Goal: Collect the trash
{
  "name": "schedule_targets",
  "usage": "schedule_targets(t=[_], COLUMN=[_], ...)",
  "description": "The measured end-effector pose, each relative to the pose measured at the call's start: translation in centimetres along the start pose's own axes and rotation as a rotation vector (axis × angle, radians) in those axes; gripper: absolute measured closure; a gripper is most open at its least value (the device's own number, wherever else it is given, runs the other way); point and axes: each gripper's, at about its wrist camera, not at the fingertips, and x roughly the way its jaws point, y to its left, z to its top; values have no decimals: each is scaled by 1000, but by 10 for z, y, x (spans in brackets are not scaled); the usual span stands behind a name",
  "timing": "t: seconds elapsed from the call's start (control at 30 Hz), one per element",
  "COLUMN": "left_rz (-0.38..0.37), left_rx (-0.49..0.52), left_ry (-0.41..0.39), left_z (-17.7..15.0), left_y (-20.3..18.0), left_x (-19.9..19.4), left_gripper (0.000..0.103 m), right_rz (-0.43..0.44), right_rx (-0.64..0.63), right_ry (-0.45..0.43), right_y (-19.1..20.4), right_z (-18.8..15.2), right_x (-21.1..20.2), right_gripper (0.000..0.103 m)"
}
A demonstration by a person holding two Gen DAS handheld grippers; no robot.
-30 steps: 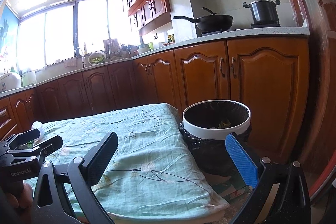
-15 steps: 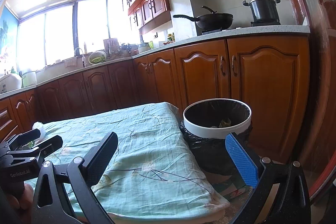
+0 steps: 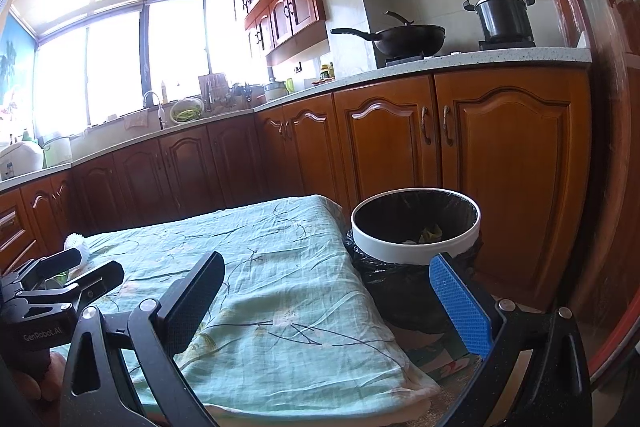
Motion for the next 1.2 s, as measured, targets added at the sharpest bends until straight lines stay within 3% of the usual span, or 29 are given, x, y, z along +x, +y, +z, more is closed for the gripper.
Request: schedule_targets(t=[1.2], left_rz=[-1], left_rx=[2], left_ry=[2], left_z=[0], left_y=[-2], left_x=[-1], left_gripper=[0], right_rz=[8], right_rx=[4], right_ry=[1], right_y=[1], right_z=[2], right_x=[0], right_gripper=[0])
